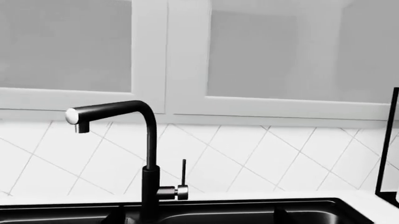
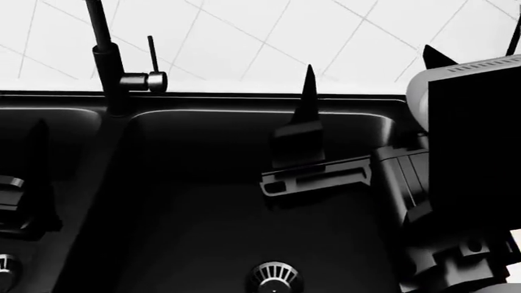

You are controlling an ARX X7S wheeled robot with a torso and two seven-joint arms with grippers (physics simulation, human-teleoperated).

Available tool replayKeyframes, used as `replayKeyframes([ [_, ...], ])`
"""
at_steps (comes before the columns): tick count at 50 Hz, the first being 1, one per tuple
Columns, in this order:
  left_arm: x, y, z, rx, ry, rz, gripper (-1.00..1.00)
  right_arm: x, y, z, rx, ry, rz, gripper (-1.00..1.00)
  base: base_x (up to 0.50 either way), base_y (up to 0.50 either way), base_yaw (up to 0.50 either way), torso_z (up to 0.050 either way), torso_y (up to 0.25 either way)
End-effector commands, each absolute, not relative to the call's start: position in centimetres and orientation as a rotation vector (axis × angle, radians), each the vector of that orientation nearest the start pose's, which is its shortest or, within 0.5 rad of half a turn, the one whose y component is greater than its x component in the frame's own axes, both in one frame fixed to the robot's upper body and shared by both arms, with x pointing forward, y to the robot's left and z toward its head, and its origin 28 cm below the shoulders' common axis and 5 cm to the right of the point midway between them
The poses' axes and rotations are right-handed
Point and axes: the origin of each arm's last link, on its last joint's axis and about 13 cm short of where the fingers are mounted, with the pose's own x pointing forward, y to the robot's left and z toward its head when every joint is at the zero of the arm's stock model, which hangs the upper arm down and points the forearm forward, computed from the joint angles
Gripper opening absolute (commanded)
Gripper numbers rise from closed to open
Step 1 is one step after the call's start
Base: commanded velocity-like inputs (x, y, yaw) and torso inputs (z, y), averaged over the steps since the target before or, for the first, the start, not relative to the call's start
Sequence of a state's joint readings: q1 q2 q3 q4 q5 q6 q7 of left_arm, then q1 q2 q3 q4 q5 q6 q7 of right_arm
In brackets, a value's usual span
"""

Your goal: There is a mixed pile of frozen fruits and vegetables on the counter. Locate all the frozen vegetables and place the items in a bowl on the counter. Take all the frozen fruits and defrost them in a running sink.

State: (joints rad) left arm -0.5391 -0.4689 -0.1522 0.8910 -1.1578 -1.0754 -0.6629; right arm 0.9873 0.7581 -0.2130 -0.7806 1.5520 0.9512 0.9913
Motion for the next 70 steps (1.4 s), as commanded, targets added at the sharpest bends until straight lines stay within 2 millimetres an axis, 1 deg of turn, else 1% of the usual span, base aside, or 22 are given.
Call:
replayKeyframes([
  [1, 19.1, 23.0, 23.2, -0.065, -0.201, -0.117, 1.00, 18.7, -11.5, 28.6, -0.077, -0.228, 0.169, 1.00, 0.00, 0.50, 0.00, 0.000, 0.000],
  [20, 19.0, 23.0, 23.4, -0.058, -0.203, -0.115, 1.00, 18.6, -11.2, 28.1, -0.048, -0.227, 0.175, 1.00, 0.00, 0.50, 0.00, 0.000, 0.000],
  [25, 19.0, 23.0, 23.2, -0.058, -0.200, -0.117, 1.00, 18.6, -11.2, 27.9, -0.039, -0.226, 0.178, 1.00, 0.00, 0.50, 0.00, 0.000, 0.000],
  [35, 19.0, 23.0, 23.8, -0.059, -0.211, -0.114, 1.00, 18.6, -11.2, 27.7, -0.026, -0.220, 0.178, 1.00, 0.00, 0.50, 0.00, 0.000, 0.000],
  [42, 19.1, 23.0, 24.0, -0.057, -0.214, -0.118, 1.00, 18.9, -11.2, 27.6, -0.027, -0.217, 0.181, 1.00, -0.25, 0.50, 0.00, 0.000, 0.000],
  [54, 18.9, 23.1, 24.3, -0.057, -0.220, -0.119, 1.00, 18.6, -11.2, 27.6, -0.024, -0.219, 0.182, 1.00, -0.26, 0.50, 0.00, 0.000, 0.000],
  [62, 18.9, 23.0, 24.4, -0.055, -0.224, -0.121, 1.00, 18.6, -11.3, 27.5, -0.025, -0.222, 0.179, 1.00, -0.07, 0.50, 0.00, 0.000, 0.000],
  [70, 19.2, 22.6, 24.1, -0.044, -0.202, -0.133, 1.00, 18.5, -11.1, 27.0, -0.025, -0.206, 0.176, 1.00, 0.00, 0.48, 0.00, 0.000, 0.000],
])
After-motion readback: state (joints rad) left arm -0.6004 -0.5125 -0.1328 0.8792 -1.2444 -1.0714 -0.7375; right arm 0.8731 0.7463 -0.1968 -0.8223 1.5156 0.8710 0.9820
